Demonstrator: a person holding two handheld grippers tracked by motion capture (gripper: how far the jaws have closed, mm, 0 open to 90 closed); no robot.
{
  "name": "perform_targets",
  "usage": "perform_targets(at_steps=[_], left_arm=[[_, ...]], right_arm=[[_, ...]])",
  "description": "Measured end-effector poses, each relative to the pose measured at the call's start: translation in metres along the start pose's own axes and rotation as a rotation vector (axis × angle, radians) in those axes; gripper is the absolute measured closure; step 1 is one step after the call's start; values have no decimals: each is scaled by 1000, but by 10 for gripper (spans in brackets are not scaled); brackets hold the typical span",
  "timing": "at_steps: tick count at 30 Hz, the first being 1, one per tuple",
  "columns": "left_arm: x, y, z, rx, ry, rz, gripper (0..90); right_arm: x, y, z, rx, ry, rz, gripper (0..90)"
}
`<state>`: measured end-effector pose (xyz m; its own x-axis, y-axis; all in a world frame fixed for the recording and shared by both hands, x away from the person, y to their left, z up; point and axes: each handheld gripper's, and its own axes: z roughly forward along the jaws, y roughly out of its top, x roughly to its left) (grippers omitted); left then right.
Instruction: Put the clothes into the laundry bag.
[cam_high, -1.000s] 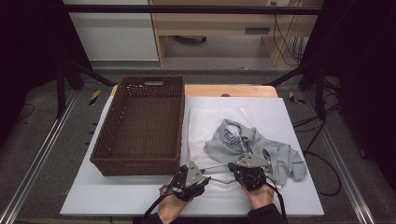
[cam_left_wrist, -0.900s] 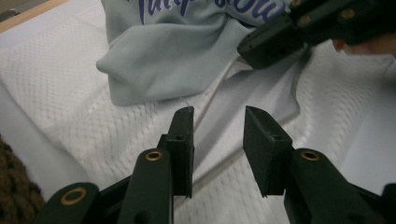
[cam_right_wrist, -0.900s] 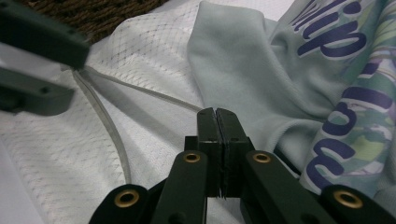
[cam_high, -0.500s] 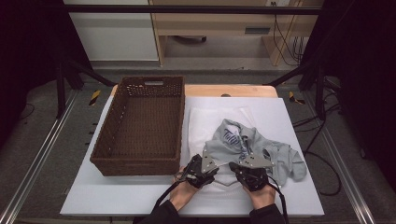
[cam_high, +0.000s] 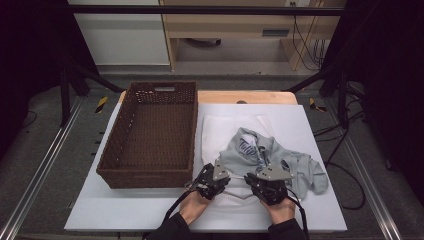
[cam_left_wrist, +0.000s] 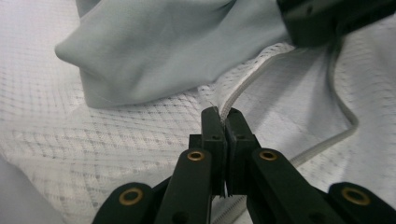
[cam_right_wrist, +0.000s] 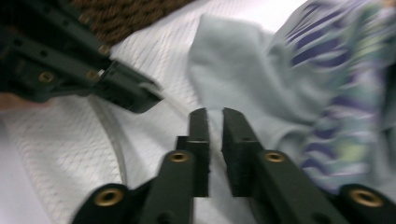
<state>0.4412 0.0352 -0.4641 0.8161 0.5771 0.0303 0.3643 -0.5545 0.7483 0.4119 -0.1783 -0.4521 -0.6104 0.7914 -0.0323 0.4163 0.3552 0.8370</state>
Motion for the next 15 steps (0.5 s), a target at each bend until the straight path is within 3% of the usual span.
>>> perform_targets(at_steps=[4, 6, 9, 12, 15], left_arm=[[-2, -2, -2, 4, -8, -2, 880], [-4, -3, -2, 4, -11, 2, 880], [-5, -3, -2, 3, -8, 0, 880], [-4, -3, -2, -6, -14, -9, 880], [-3, -1, -4, -21, -13, -25, 879]], right_arm=[[-10, 4, -15, -60, -87, 4, 608], [-16, 3, -19, -62, -157, 10, 528], [-25, 1, -16, -44, -213, 34, 454], [-29, -2, -3, 10, -211, 36, 525], [-28, -3, 8, 67, -180, 40, 738]])
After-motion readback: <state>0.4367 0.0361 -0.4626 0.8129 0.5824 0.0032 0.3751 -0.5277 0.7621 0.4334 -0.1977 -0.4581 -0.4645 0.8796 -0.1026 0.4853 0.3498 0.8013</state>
